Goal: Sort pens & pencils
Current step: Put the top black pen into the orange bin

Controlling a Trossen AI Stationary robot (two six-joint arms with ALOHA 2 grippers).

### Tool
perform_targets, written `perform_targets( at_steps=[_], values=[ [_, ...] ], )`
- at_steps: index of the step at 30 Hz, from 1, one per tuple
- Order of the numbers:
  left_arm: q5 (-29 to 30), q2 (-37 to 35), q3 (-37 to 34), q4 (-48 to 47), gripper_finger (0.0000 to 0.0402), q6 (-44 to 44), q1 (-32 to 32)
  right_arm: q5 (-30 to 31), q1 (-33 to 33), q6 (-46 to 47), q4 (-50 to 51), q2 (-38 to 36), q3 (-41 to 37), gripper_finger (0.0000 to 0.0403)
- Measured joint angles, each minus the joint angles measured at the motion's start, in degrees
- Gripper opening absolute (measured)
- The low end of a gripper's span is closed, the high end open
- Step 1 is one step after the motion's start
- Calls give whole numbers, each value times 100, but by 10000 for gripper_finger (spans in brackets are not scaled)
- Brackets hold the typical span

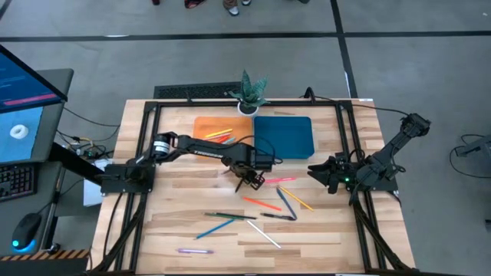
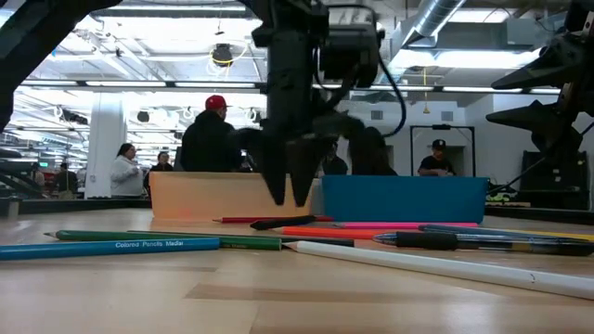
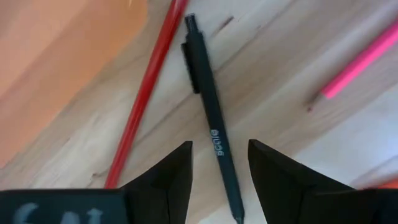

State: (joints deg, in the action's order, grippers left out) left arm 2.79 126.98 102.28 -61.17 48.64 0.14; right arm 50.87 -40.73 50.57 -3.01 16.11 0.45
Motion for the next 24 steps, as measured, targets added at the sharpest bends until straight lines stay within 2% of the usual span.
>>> perform_targets(
  at_steps=[10, 24],
  values=[
    [-89, 67, -232, 369, 144, 4, 22, 0, 0, -2, 0, 1, 0, 225],
    [-210, 205, -303, 516, 91, -58, 13, 0, -2, -2, 0, 1, 0, 225]
  ],
)
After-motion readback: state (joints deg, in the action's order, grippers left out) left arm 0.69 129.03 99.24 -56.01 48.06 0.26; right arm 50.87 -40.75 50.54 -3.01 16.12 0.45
